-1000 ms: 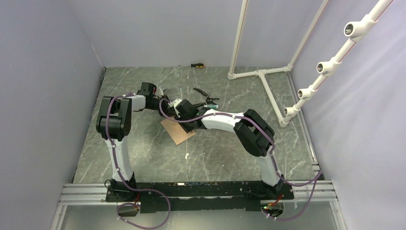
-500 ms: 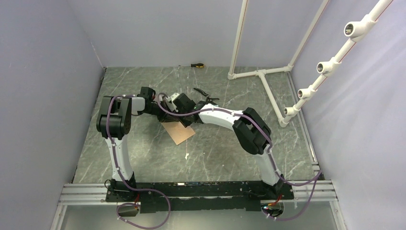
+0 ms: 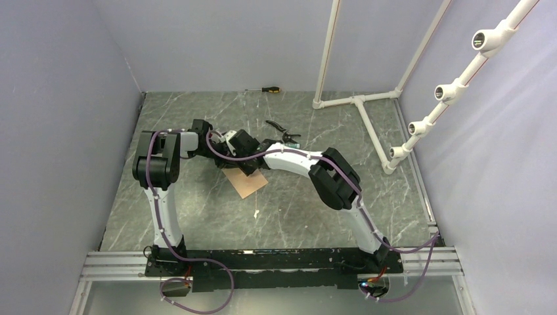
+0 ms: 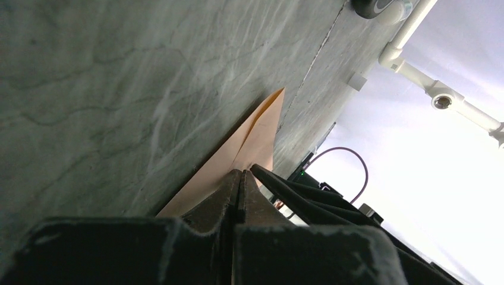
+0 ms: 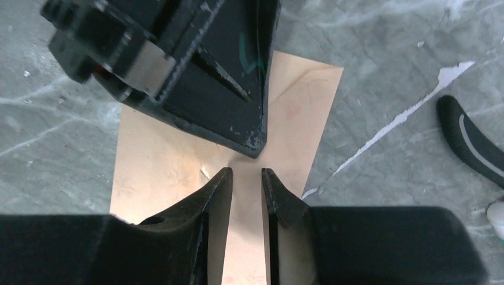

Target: Place the letter into the envelope and seal it

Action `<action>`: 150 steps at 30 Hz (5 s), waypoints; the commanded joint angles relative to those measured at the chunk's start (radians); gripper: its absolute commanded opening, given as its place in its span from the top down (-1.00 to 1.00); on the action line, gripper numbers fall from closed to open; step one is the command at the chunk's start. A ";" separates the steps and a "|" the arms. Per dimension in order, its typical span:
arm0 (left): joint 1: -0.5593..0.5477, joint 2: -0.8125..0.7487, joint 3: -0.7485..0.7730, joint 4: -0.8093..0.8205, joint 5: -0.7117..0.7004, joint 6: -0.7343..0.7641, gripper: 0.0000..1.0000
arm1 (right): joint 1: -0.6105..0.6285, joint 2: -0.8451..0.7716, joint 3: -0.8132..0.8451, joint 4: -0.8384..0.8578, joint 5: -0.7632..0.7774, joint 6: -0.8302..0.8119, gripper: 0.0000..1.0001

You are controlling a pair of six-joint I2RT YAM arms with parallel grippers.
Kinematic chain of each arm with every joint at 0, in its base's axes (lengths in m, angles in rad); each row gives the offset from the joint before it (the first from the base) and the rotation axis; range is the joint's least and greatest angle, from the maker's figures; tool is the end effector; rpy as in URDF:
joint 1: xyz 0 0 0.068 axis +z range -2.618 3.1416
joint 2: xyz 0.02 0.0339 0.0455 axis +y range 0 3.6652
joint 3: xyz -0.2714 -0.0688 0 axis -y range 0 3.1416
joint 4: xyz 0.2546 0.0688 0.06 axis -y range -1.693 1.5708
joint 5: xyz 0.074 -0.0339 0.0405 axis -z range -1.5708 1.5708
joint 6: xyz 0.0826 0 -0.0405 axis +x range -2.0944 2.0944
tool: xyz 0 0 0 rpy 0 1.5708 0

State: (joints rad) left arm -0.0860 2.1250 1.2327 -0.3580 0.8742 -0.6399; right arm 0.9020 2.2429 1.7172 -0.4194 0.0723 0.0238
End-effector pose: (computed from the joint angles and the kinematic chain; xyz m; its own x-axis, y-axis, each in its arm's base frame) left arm 0.4024 -0.0983 0.0632 -0.9352 -0.3039 0.1820 -0.3273 0.5448 -0.7721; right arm 0.3339 0.4128 0.1233 -0.5204 -0.6203 -0.5869 -0.7441 0.6666 -0.0446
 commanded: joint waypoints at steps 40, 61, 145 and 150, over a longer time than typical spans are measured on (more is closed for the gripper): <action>0.037 0.102 -0.035 -0.106 -0.181 0.039 0.95 | 0.046 0.026 -0.039 0.035 0.031 -0.004 0.56; 0.038 0.108 -0.023 -0.113 -0.186 0.043 0.95 | 0.040 -0.095 -0.149 0.007 0.035 0.023 0.55; 0.038 0.102 -0.005 -0.136 -0.186 0.051 0.95 | -0.007 0.042 0.041 -0.088 -0.029 0.032 0.58; 0.038 0.106 -0.007 -0.136 -0.186 0.047 0.95 | 0.009 0.034 -0.010 -0.082 -0.047 0.008 0.47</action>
State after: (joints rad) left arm -0.0647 2.1571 1.2610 -0.4232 0.9134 -0.6132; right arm 0.8921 2.2574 1.7515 -0.4858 0.0307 0.0669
